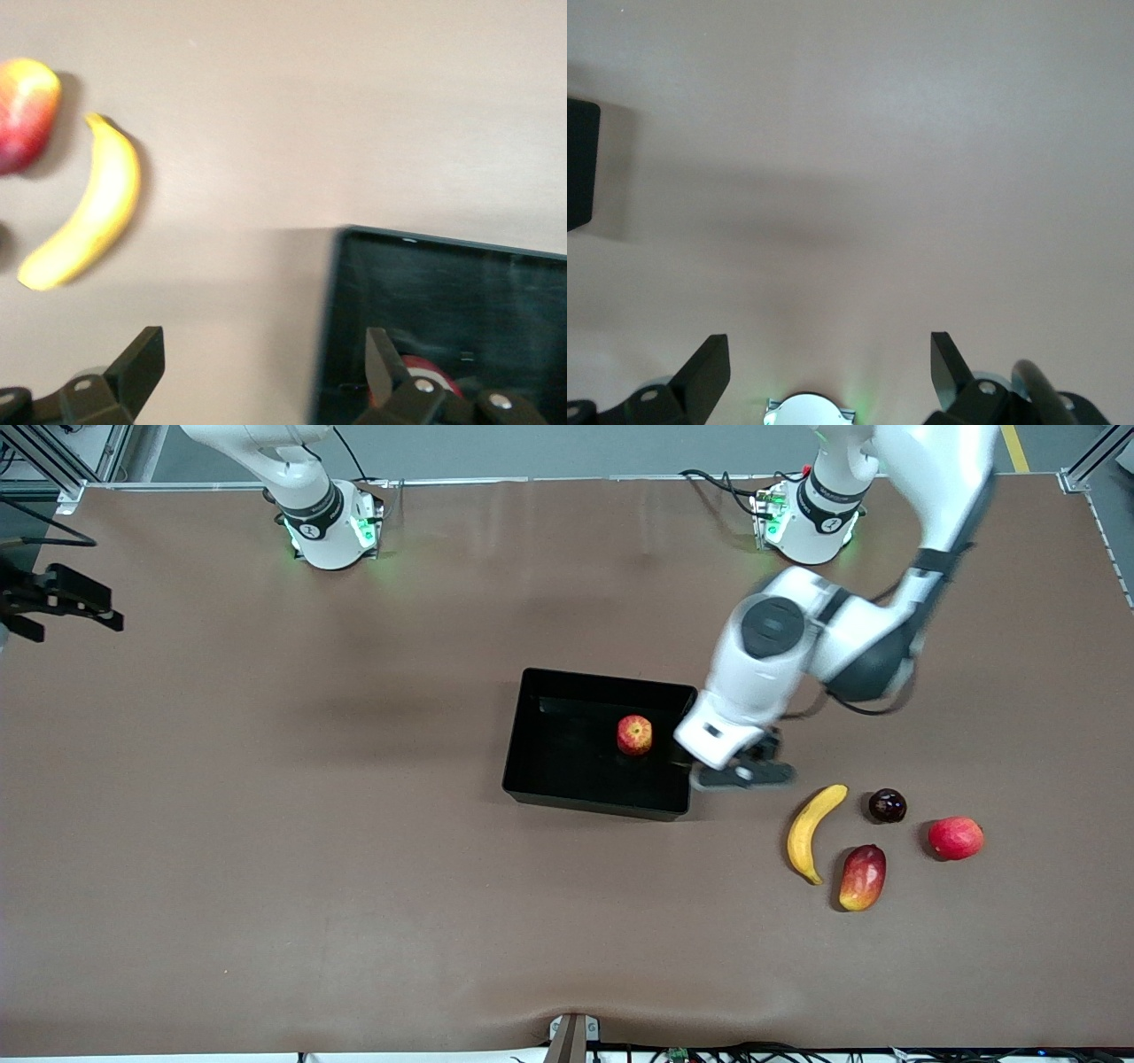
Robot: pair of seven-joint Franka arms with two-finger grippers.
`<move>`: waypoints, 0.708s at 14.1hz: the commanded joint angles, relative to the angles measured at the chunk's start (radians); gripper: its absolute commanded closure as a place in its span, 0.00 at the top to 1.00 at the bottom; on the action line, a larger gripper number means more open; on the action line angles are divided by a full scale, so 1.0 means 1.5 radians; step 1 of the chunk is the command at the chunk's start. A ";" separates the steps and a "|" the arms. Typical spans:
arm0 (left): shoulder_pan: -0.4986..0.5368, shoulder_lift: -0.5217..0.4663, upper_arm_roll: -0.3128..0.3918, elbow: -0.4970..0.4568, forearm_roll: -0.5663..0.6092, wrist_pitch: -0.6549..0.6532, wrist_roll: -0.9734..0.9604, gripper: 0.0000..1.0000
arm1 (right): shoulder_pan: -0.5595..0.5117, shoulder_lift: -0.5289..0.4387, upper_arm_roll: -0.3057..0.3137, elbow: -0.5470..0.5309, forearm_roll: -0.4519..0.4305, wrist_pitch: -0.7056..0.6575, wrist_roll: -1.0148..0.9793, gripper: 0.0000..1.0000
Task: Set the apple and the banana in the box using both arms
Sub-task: 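Move the left gripper to the yellow banana and grasp it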
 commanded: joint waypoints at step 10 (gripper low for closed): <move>0.201 0.125 -0.003 -0.064 0.106 0.168 0.402 1.00 | -0.013 -0.016 0.013 0.015 -0.008 0.002 -0.006 1.00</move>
